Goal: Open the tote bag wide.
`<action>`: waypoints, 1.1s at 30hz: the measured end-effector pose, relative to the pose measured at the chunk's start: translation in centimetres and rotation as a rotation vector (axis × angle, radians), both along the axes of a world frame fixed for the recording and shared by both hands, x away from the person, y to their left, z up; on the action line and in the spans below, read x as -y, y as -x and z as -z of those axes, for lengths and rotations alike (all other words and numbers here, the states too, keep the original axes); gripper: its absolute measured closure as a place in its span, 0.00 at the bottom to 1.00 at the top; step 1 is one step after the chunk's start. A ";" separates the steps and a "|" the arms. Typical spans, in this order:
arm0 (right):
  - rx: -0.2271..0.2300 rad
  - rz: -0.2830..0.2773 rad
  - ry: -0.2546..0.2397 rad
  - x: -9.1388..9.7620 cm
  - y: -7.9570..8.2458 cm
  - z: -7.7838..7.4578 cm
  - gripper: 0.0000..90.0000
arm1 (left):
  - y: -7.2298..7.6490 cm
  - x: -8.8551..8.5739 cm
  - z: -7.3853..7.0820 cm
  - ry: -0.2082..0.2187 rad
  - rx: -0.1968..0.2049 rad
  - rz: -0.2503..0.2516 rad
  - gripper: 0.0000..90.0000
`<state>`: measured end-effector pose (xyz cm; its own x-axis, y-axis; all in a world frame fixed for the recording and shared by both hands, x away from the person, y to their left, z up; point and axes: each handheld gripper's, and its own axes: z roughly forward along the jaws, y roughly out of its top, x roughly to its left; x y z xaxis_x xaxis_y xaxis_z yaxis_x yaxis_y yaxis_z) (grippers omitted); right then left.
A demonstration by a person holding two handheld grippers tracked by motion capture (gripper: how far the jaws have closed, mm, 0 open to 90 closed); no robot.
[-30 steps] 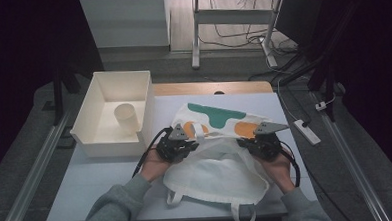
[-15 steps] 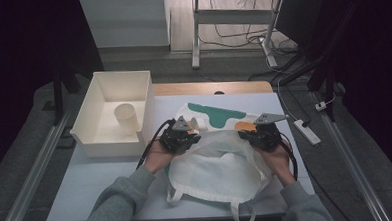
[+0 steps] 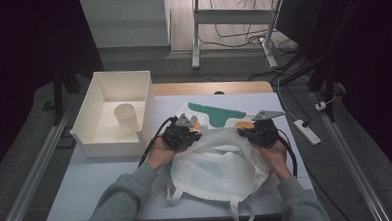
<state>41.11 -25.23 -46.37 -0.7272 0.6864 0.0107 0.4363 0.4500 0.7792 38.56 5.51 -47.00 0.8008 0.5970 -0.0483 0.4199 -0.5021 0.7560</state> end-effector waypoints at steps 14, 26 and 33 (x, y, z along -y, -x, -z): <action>-0.074 0.041 0.016 -0.1 -2.2 2.6 0.97 | -1.6 0.7 1.8 -0.020 -0.024 -0.026 0.91; -0.077 0.045 0.014 0.0 -2.1 2.7 0.96 | 1.6 -0.7 -1.6 -0.003 0.061 0.028 0.59; -0.078 0.050 0.011 0.0 -2.0 2.7 0.96 | 4.6 -0.9 -2.5 0.013 0.049 0.125 0.53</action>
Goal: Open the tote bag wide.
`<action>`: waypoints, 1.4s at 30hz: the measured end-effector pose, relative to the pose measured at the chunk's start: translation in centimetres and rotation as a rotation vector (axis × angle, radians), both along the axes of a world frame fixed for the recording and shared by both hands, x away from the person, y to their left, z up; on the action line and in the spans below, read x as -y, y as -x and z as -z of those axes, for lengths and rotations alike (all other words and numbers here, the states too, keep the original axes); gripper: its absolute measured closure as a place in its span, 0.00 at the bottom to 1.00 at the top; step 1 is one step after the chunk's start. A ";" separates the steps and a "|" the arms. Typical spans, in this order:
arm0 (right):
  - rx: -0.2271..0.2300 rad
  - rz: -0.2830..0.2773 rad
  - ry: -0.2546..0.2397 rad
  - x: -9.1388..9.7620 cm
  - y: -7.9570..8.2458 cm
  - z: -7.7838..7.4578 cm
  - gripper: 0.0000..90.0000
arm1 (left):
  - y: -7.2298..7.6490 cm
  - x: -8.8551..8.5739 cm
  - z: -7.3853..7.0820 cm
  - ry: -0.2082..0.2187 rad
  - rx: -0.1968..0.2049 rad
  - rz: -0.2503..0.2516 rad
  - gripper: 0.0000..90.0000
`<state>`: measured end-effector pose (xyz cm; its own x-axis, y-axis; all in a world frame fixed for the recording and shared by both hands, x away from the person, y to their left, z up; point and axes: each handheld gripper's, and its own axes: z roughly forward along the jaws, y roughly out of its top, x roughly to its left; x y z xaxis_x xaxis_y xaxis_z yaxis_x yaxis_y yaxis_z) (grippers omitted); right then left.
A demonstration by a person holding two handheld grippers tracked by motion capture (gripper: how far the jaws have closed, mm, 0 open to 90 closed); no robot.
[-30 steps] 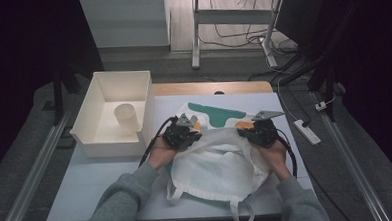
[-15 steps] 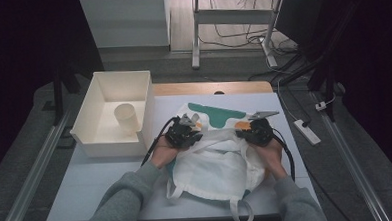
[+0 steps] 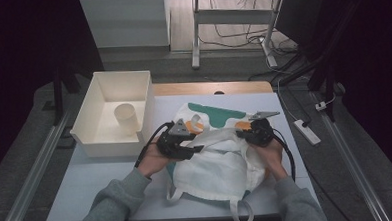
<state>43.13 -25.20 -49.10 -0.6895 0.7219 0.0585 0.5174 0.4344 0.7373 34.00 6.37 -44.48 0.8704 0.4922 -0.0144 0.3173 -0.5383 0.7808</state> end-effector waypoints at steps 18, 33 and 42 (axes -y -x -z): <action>-0.005 0.003 -0.014 0.2 0.0 0.2 0.95 | 3.3 3.3 1.3 -0.084 -0.020 0.162 0.49; -0.003 0.003 -0.016 0.3 0.1 0.3 0.95 | 4.9 4.4 2.9 -0.158 -0.065 0.243 0.35; -0.003 0.004 -0.016 0.3 0.1 0.4 0.95 | 5.5 4.8 3.8 -0.195 -0.074 0.274 0.31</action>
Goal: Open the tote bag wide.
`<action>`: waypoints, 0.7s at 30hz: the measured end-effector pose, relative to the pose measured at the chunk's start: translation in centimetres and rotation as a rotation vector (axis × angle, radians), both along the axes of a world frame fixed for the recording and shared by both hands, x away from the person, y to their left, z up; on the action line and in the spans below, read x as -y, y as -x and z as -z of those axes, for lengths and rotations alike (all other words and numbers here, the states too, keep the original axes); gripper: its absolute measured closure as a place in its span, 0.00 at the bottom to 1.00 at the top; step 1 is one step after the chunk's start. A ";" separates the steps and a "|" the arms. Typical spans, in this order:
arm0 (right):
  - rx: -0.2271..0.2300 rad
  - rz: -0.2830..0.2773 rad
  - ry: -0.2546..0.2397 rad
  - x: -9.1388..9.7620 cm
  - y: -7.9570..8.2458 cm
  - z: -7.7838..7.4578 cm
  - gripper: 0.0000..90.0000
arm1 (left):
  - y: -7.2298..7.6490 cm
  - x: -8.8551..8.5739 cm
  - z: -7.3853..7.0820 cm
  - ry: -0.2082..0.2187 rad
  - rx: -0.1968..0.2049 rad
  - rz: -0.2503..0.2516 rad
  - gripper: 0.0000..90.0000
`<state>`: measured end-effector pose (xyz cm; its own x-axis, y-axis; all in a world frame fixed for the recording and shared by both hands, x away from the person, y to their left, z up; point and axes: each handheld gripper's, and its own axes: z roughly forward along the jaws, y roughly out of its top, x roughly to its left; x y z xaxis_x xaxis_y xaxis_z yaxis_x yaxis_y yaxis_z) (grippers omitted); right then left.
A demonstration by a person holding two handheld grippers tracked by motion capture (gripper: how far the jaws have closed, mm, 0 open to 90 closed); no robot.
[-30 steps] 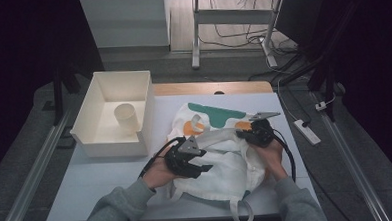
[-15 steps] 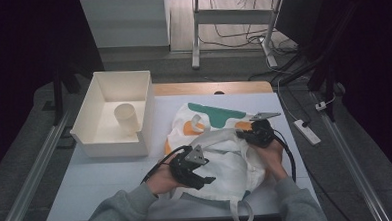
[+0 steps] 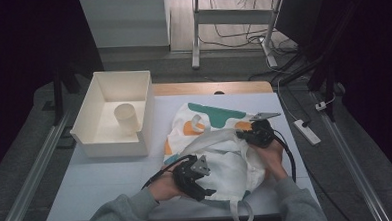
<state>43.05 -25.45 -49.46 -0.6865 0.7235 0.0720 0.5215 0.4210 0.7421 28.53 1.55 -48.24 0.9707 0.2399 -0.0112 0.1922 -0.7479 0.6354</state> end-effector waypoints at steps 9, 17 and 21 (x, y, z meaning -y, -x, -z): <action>-0.002 0.000 0.000 0.0 0.0 0.1 0.95 | 0.5 0.4 0.9 -0.032 -0.006 0.042 0.29; -0.005 0.002 0.000 0.0 -0.1 0.1 0.95 | 1.3 1.7 1.9 -0.074 -0.002 0.071 0.27; -0.006 0.004 0.001 0.0 -0.1 0.2 0.94 | 1.7 2.5 2.5 -0.094 0.011 0.076 0.27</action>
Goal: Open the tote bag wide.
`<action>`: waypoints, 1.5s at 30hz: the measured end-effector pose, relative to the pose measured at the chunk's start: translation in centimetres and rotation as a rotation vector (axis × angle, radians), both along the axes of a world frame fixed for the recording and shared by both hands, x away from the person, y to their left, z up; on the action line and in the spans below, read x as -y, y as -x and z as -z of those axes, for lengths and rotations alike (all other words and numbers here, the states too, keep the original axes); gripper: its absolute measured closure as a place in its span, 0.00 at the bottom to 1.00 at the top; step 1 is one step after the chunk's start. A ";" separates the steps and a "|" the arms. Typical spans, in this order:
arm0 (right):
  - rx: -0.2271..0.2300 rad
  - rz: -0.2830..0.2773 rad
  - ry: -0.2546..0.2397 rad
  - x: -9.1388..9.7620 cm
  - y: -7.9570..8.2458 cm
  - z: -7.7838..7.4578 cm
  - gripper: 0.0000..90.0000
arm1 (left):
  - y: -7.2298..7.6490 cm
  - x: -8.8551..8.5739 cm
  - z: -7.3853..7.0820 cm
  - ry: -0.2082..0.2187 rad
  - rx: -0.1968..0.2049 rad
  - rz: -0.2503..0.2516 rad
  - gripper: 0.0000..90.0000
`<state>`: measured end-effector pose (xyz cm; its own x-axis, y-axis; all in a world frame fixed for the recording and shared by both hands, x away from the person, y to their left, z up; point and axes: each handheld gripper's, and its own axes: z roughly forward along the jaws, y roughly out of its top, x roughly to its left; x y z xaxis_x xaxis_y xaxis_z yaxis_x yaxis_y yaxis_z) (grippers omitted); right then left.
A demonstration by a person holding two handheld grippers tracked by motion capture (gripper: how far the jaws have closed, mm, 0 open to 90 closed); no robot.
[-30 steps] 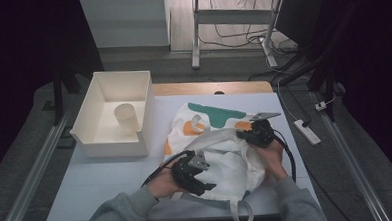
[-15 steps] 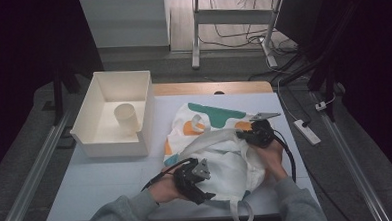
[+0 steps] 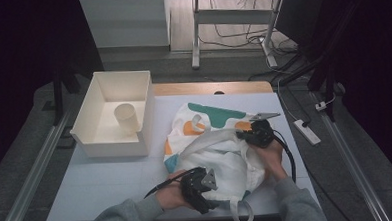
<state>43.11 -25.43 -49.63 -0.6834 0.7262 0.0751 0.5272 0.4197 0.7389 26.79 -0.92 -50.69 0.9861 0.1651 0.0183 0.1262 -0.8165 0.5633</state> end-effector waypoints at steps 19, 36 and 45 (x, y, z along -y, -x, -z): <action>0.000 0.000 0.001 0.0 0.0 0.0 0.94 | -0.3 0.2 0.9 -0.030 0.041 -0.011 0.56; 0.002 -0.002 0.003 0.1 0.0 0.0 0.94 | -1.0 -0.7 0.4 0.016 0.046 -0.018 0.95; 0.013 -0.005 0.008 0.0 0.2 -0.3 0.94 | -1.1 -1.3 -0.3 0.056 -0.019 0.007 0.97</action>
